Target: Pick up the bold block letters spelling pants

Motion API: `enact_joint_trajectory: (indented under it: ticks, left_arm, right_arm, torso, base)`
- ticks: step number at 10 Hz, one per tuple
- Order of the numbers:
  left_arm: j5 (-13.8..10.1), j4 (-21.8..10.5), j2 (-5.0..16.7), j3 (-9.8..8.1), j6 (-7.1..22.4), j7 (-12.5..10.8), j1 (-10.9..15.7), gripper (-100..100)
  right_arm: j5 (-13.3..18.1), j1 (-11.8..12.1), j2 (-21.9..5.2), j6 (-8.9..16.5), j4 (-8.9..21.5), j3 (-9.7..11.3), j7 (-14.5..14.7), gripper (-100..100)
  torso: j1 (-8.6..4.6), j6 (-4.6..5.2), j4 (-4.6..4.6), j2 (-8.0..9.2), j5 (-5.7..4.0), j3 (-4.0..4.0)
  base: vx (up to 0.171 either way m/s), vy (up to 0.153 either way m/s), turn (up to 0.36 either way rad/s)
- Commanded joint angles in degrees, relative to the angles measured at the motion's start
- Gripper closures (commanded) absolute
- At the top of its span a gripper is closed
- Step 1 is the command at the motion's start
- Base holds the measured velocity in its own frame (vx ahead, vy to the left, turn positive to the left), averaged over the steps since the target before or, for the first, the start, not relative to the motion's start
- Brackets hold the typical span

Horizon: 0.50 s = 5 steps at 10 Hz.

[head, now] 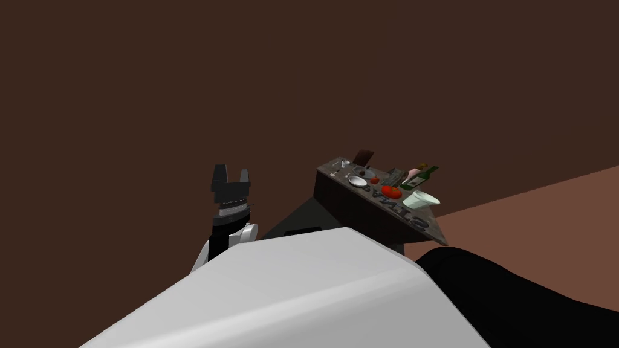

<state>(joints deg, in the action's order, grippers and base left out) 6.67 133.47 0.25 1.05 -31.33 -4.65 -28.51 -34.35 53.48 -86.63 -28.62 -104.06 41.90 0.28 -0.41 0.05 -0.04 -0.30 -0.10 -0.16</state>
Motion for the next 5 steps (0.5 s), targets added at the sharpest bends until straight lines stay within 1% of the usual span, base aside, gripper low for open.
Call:
enact_joint_trajectory:
  ticks: [1, 2, 3, 4, 5]
  left_arm:
    - [0.0, 0.0, 0.0, 0.00, 0.0, 0.0, 0.0, 0]
    - [0.0, 0.0, 0.0, 0.00, 0.0, 0.0, 0.0, 0]
    - [0.0, 0.0, 0.0, 0.00, 0.0, 0.0, 0.0, 0]
    - [0.0, 0.0, 0.0, 0.00, 0.0, 0.0, 0.0, 0]
    - [0.0, 0.0, 0.0, 0.00, 0.0, 0.0, 0.0, 0]
  right_arm:
    - [-1.3, 1.0, -2.9, 0.1, 2.0, 1.7, 0.8, -100]
    - [-1.3, 1.0, -4.2, 0.1, 2.0, 1.7, 0.8, -100]
    - [-1.3, 1.0, -4.5, 0.1, 2.0, 1.7, 0.8, -100]
    - [-2.3, 1.8, -6.6, 0.2, 3.7, 3.0, 1.4, -100]
    - [-2.3, 1.8, -7.9, 0.2, 3.7, 3.0, 1.4, -100]
  torso:
    - [0.00, 0.00, 0.00, 0.00, 0.00, 0.00]
    - [-0.05, -0.03, -0.01, -0.05, 0.00, -0.03]
    - [-0.01, -0.01, -0.01, -0.03, 0.00, -0.02]
    - [0.13, 0.01, 0.02, 0.11, 0.02, 0.06]
    - [0.08, -0.03, 0.02, 0.07, 0.04, 0.04]
  base:
    - [0.097, -0.078, 0.162]
    - [0.082, -0.071, 0.103]
    - [0.031, -0.030, -0.003]
    - [0.058, -0.051, 0.158]
    - [0.066, -0.061, 0.114]
